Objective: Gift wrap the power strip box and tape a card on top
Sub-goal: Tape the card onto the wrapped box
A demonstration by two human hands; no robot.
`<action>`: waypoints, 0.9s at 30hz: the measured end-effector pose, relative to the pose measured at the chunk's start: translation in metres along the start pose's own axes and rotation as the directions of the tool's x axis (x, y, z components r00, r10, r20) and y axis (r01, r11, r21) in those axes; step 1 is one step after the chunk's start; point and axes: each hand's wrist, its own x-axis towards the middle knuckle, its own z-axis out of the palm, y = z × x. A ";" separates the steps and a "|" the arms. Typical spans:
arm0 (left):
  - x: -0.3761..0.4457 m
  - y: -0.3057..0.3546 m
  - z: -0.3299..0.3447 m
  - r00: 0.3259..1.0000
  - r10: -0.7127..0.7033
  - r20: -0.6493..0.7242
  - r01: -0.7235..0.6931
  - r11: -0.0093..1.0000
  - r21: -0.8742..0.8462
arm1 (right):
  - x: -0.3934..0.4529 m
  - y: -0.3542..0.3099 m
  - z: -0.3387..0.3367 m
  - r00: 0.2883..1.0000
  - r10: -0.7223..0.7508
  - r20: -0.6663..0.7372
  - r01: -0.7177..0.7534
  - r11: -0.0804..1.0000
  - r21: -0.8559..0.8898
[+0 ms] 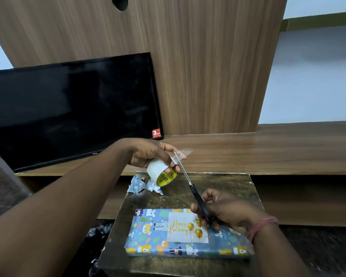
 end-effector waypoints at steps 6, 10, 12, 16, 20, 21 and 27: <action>0.001 -0.005 0.004 0.995 -0.041 0.087 0.040 0.999 0.007 | 0.001 -0.001 -0.001 1.000 -0.015 0.019 0.015 1.000 -0.015; 0.003 -0.008 0.006 0.994 -0.021 0.111 0.025 0.999 -0.031 | -0.001 -0.001 -0.003 0.999 -0.018 0.028 0.018 1.000 0.003; 0.004 -0.009 0.006 0.994 -0.008 0.106 0.013 0.999 -0.046 | -0.004 -0.001 -0.005 1.000 -0.021 0.024 0.021 1.000 0.011; -0.001 -0.007 0.004 0.995 0.018 0.100 -0.010 0.997 -0.079 | -0.008 -0.003 -0.010 0.999 -0.026 0.038 0.024 0.999 0.035; -0.003 -0.006 0.007 0.991 0.016 0.130 -0.004 0.996 -0.092 | -0.008 -0.002 -0.014 0.998 -0.014 0.053 0.011 0.999 0.052; -0.002 -0.007 0.008 0.989 0.021 0.144 -0.008 0.996 -0.090 | -0.007 -0.002 -0.014 0.998 -0.018 0.061 0.015 0.998 0.056; -0.003 -0.009 0.010 0.975 0.087 0.206 -0.051 0.983 -0.174 | -0.004 -0.001 -0.018 0.995 -0.061 0.073 0.055 0.995 0.085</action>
